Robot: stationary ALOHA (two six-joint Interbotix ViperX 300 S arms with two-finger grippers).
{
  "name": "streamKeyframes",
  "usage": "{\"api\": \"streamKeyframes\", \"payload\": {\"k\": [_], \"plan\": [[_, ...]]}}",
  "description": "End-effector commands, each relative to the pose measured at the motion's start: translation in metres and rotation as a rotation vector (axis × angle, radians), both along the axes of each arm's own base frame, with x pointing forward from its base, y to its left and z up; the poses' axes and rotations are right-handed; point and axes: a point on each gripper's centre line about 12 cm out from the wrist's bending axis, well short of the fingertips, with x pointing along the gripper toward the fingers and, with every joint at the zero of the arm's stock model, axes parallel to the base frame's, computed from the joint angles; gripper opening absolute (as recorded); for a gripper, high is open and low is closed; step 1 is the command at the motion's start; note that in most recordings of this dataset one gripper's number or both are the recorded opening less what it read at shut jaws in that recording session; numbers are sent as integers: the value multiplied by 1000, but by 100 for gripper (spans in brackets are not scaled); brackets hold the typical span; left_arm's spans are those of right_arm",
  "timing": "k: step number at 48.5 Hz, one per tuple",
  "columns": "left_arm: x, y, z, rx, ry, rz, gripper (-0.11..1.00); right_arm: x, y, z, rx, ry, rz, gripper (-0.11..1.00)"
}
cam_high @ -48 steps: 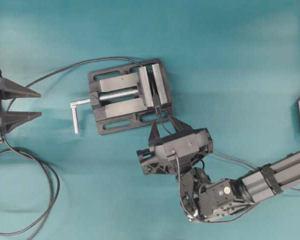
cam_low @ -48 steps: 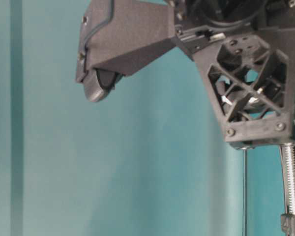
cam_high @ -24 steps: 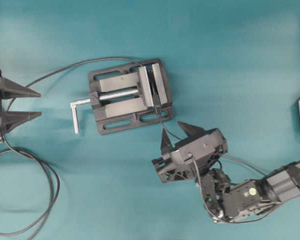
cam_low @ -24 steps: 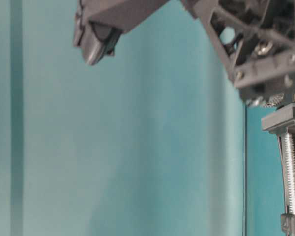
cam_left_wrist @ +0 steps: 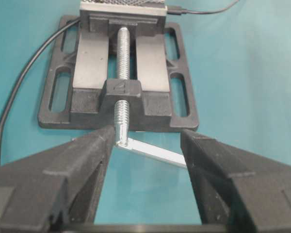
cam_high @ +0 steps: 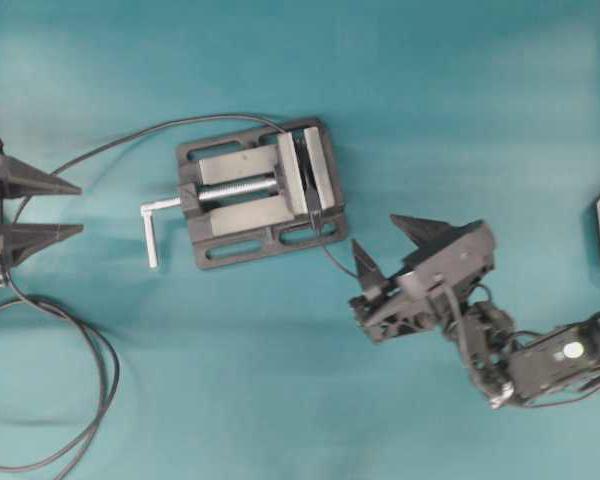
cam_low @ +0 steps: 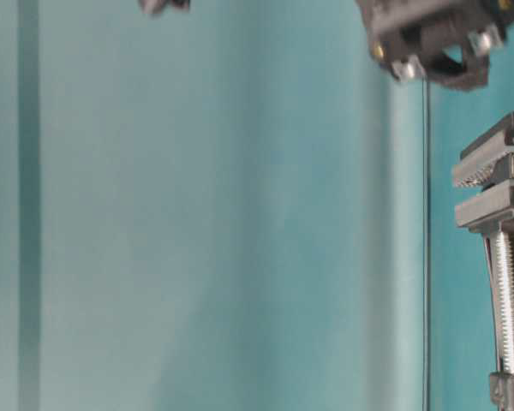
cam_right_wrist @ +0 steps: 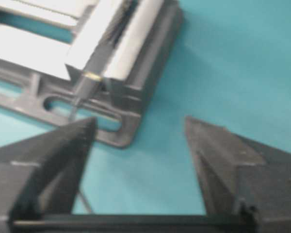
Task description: Insert the USB cable into the fixed female connector.
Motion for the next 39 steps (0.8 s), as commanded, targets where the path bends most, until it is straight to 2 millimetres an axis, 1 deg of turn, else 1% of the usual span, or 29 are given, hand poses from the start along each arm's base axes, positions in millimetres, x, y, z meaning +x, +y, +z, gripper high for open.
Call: {"api": "streamKeyframes", "payload": {"k": [1,5,10,19,23,31,39], "plan": [[2,0,4,17,-9,-7,70,-10,-6,14,48,-60,36,77],[2,0,4,17,-9,-7,70,-19,-9,14,86,-86,65,77],[2,0,4,17,-9,-7,70,-26,-12,16,99,-108,112,77],[2,0,4,17,-9,-7,70,-35,-19,15,58,-103,204,78],[2,0,4,17,-11,-7,70,-42,-23,14,55,-100,227,78],[2,0,4,17,-11,-7,70,-70,-34,13,127,-92,292,78],[2,0,4,17,-11,-7,70,-99,-44,24,147,-140,401,78]]}}
